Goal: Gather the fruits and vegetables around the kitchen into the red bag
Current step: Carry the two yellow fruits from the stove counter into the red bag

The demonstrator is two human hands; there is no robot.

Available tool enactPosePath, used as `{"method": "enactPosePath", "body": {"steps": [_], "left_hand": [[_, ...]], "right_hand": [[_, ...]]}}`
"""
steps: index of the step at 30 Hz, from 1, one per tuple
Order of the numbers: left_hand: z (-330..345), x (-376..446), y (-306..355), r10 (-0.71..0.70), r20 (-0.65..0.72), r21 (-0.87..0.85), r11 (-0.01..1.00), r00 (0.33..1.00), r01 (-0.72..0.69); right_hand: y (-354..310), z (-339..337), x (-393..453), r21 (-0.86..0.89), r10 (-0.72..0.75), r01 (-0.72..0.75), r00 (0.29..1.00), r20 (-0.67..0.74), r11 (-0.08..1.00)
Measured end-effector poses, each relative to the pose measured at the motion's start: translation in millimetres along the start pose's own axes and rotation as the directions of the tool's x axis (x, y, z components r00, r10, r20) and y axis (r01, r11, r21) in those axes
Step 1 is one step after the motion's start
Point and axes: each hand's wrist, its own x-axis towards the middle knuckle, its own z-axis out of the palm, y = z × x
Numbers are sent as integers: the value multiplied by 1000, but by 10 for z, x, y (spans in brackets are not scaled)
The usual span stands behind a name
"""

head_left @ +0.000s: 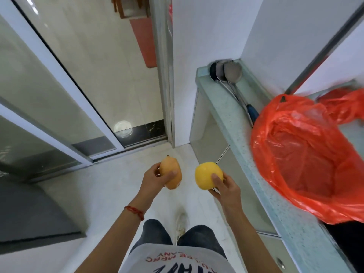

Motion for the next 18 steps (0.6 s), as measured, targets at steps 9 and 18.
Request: {"method": "enactPosePath", "body": {"steps": [9,18], "left_hand": [[571,471,444,44,300,174,980,953,-100],[1078,686,790,6,619,319,912,785,-258]], "right_hand": [[-176,-271,1,176,-22,68,969,-248,982],[-121,-381,-347,361,53,209,800,-598,909]]}}
